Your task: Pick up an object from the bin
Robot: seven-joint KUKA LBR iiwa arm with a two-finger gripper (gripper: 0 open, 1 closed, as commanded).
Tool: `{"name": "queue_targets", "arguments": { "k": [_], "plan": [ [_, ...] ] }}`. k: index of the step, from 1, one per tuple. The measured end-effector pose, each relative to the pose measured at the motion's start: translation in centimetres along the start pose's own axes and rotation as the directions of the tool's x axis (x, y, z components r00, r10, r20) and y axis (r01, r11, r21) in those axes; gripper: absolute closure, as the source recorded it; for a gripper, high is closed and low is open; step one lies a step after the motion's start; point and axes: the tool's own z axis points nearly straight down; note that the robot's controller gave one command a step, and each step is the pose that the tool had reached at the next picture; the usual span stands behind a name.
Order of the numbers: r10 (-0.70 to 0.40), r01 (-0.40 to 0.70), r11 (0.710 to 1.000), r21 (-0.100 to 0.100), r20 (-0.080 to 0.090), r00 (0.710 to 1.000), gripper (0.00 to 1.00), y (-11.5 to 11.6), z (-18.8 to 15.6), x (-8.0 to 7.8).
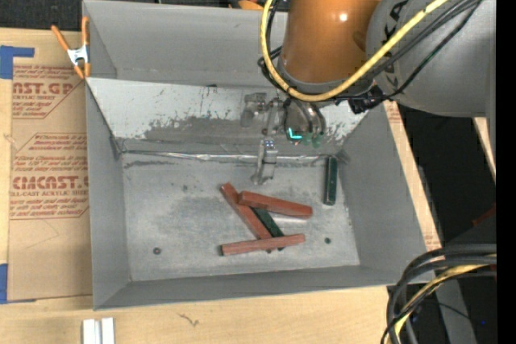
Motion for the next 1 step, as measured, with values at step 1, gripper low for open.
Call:
{"name": "queue_targets", "arguments": {
  "k": [1],
  "plan": [
    [-0.153,0.153,0.988,0.0,-0.002,0.988,0.0,-4.48,14.12,4.1]
  ]
}}
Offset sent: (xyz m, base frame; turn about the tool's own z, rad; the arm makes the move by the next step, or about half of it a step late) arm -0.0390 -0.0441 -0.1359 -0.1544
